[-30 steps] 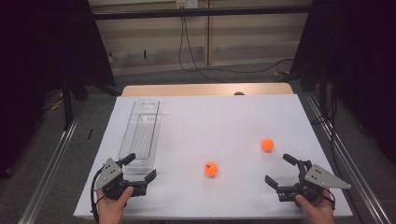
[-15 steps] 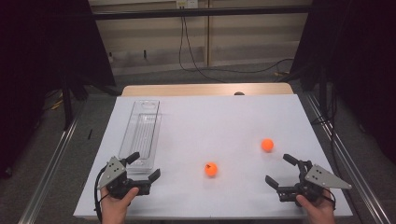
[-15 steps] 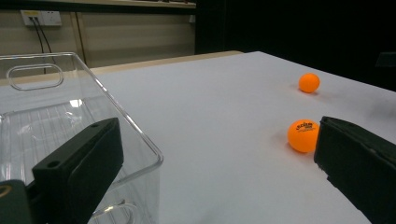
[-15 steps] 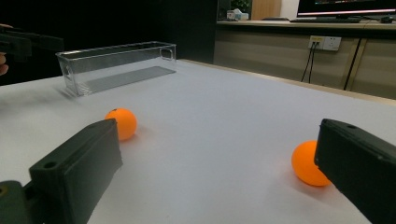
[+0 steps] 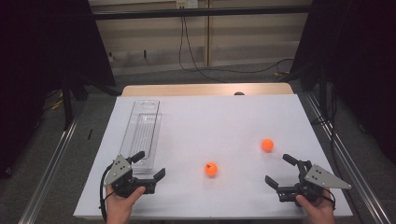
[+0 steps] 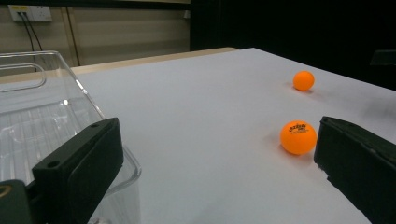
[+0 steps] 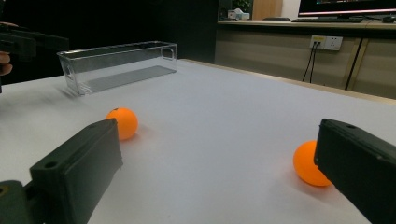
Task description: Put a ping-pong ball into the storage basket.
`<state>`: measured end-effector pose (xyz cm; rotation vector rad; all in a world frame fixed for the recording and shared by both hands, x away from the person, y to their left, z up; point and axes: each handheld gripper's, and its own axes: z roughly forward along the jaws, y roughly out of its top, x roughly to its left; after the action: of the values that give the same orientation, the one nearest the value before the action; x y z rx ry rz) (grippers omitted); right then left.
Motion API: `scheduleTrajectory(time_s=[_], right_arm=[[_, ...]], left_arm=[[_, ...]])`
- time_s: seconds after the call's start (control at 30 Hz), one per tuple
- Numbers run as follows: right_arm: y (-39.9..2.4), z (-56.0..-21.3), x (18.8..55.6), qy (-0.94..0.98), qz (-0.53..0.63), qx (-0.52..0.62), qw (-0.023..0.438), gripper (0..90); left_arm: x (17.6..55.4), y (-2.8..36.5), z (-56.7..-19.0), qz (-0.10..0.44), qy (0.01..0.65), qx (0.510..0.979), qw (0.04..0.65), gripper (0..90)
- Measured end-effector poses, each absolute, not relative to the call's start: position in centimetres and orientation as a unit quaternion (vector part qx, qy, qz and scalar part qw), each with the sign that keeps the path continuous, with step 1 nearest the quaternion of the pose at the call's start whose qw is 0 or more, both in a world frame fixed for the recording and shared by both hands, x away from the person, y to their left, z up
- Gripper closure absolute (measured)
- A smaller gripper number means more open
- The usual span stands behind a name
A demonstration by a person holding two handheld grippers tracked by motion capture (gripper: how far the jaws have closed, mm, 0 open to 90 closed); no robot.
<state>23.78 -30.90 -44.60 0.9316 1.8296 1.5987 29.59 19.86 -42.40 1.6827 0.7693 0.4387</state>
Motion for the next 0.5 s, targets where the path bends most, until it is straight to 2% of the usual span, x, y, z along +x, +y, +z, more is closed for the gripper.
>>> scheduleTrajectory(time_s=[0.5], right_arm=[[-30.87, -44.61, 23.78, 0.678, 0.592, 0.344, 0.265, 0.9]], left_arm=[[29.79, 18.83, -42.33, 0.175, 0.324, 0.723, 0.584, 1.4]])
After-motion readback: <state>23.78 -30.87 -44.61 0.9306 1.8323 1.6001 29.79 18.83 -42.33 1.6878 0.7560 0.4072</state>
